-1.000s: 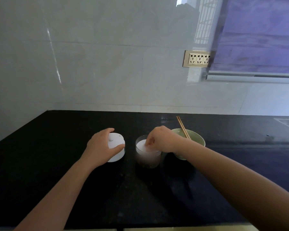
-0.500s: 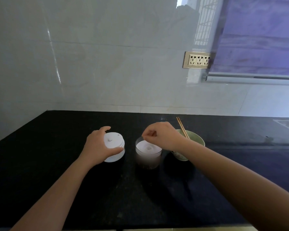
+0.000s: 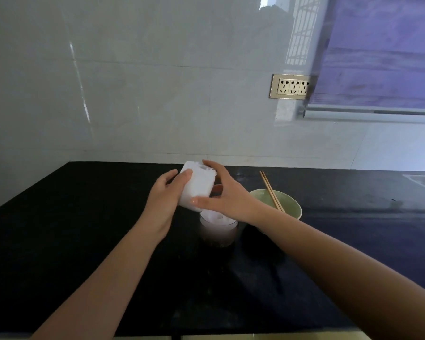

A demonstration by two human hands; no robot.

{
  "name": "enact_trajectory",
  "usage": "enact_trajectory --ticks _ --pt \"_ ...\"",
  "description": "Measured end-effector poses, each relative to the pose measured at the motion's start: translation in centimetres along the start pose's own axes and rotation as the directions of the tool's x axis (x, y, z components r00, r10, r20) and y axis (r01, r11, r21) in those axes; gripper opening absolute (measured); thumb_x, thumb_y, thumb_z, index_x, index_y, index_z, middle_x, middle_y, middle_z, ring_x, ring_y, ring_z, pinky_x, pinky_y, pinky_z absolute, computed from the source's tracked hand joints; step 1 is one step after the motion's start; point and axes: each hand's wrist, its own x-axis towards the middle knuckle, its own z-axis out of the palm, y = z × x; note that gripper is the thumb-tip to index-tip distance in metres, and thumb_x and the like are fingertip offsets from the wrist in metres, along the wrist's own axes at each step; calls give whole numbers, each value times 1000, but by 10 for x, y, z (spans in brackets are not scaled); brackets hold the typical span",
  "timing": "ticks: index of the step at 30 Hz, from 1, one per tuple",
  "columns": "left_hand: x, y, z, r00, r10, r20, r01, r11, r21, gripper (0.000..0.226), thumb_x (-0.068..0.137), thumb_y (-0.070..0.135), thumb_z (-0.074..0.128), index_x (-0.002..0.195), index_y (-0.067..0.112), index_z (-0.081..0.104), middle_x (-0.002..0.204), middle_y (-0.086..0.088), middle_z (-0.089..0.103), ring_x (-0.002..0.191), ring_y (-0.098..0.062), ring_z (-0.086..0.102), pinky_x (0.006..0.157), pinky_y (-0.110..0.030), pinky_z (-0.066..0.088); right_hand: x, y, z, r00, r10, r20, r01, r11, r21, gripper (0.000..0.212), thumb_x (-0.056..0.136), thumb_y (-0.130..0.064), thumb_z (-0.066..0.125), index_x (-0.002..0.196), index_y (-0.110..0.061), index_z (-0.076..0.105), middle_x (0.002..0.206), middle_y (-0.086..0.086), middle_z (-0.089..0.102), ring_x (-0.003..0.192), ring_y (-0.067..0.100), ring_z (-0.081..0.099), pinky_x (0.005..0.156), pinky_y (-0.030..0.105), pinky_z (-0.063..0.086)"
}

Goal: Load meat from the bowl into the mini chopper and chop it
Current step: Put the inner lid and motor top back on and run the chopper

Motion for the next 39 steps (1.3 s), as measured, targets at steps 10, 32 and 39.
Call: enact_trajectory --ticks 10,32,39 --pt "-14 -8 24 979 90 185 -51 977 -209 35 92 32 47 122 15 54 115 -8 65 105 -21 65 84 -34 55 -3 -3 -18 987 131 -97 -115 980 161 73 72 -31 79 129 -27 34 111 -8 54 100 8 57 82 27 55" --pt "-8 -69 20 957 7 290 -138 891 432 84 64 30 82 131 33 32 113 21 42 102 1 43 67 -10 37 12 -14 -26 976 213 54 -118 714 -690 80 70 -60 66 139 -38 33 124 7 44 116 29 43 91 34 42" --pt "-7 -71 20 958 11 287 -139 893 429 89 64 30 82 136 29 31 115 19 44 103 1 44 73 -10 37 8 -12 -24 968 242 71 -120 689 -715 79 72 -63 63 139 -34 33 126 7 45 116 28 43 90 34 40"
